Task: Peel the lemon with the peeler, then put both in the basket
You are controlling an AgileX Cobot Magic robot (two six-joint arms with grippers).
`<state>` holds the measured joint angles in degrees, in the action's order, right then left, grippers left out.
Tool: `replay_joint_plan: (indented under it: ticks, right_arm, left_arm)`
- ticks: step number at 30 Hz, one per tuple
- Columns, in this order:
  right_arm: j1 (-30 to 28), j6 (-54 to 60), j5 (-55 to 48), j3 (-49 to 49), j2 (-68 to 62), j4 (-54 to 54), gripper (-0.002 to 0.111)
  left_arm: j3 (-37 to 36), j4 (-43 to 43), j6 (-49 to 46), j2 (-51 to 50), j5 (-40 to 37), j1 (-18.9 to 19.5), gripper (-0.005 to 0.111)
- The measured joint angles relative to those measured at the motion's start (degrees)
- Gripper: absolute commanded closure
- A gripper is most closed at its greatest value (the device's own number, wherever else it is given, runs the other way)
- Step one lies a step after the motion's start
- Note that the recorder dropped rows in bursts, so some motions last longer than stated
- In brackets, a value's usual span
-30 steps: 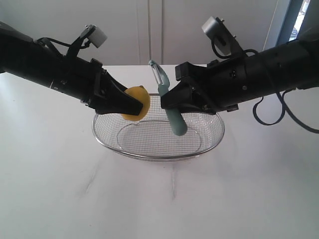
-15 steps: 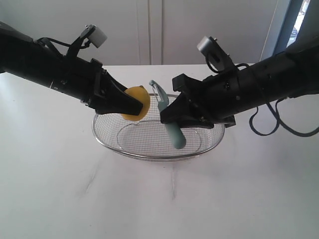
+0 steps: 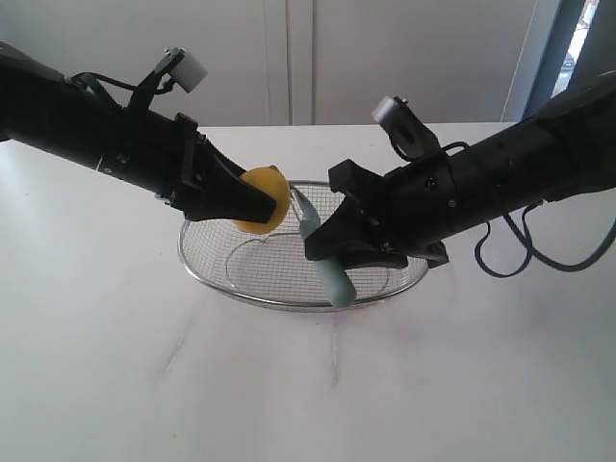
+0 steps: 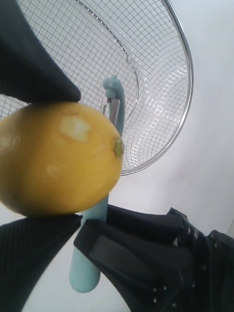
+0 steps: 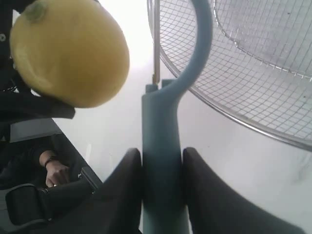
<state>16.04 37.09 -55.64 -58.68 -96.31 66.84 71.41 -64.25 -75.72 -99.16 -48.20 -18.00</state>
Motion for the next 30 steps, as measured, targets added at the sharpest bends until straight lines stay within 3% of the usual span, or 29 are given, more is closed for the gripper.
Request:
replay_joint_plan:
  ticks: [17, 30]
  right_arm:
    - [2.8, 0.0, -0.4, 0.0, -1.9, 0.0, 0.108]
    - [2.8, 0.0, 6.4, 0.0, 2.9, 0.1, 0.108]
  left_arm:
    - [0.0, 0.0, 0.0, 0.0, 0.0, 0.0, 0.107]
    - [0.0, 0.0, 0.0, 0.0, 0.0, 0.0, 0.107]
